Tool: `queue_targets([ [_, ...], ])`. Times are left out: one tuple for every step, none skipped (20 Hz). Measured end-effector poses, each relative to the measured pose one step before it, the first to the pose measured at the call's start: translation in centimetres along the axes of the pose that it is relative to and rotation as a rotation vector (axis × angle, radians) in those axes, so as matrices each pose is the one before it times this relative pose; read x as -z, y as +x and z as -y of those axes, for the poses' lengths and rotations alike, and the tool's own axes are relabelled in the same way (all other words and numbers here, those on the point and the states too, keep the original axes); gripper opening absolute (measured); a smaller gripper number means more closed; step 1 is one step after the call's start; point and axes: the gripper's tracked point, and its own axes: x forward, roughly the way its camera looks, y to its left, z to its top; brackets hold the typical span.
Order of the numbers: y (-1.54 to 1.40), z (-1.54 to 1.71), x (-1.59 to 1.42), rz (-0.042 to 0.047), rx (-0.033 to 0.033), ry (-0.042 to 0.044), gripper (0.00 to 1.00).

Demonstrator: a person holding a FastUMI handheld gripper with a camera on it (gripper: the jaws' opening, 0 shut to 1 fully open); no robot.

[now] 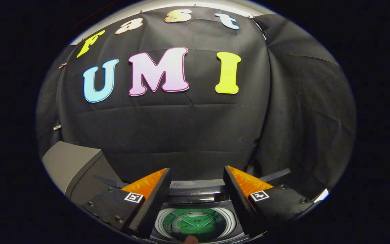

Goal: Put the clothes into the washing machine and then close the washing machine lid.

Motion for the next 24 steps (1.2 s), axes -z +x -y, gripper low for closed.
queue_targets([
  [-0.106,0.039,0.140,-0.00045,0.00121,-0.00162,0.98],
  [-0.105,-0.053,0.115,-0.00042,0.00129,-0.00257,0.98],
  [-0.208,0.101,0.119,0.00161,0.00116,0.00078,0.98],
  [-0.195,0.013,0.199,-0.00343,0.00053,0.00095,0.98],
  [-0.322,-0.029,0.334,-0.00353,-0.00010,0.00083,0.98],
  [-0.292,-0.123,0.453,-0.00799,-0.00368,0.00212,0.98],
  [-0.266,-0.194,0.606,-0.01281,-0.00735,0.00061,0.98],
  [-0.098,-0.220,0.928,-0.01932,-0.00793,0.00077,0.98],
  [-0.086,-0.191,1.196,-0.02593,-0.00658,0.00204,0.98],
  [0.041,0.007,1.477,-0.03831,0.00766,0.00081,0.99],
  [0.061,0.298,1.173,-0.02292,0.01946,-0.00737,0.99],
  [0.304,-0.091,1.220,-0.02807,-0.00104,0.00129,0.99],
  [0.360,-0.178,1.262,-0.02586,-0.01001,0.00328,0.99],
  [0.191,-0.213,1.212,-0.02339,-0.00236,-0.00325,0.99],
  [0.438,-0.067,1.218,-0.02180,-0.00073,-0.01065,0.99],
  [0.135,0.040,0.940,-0.02773,0.00553,-0.01344,0.99],
  [0.036,0.045,1.261,-0.03143,0.00434,-0.00933,0.99],
  [0.015,0.168,1.163,-0.02872,0.00117,-0.00240,0.99],
  [0.447,-0.140,0.815,-0.02970,0.00633,0.00075,0.99],
  [0.197,-0.086,0.632,-0.01028,0.00436,0.00226,0.99],
  [0.022,-0.289,0.160,0.00499,-0.00793,0.00580,0.99],
  [-0.532,-0.028,-0.202,0.01479,-0.00562,0.00453,1.00],
  [-0.616,-0.064,-0.757,0.02207,-0.00457,0.00208,0.99],
  [-0.788,-0.267,-1.176,0.02825,-0.00698,0.00140,1.00],
])
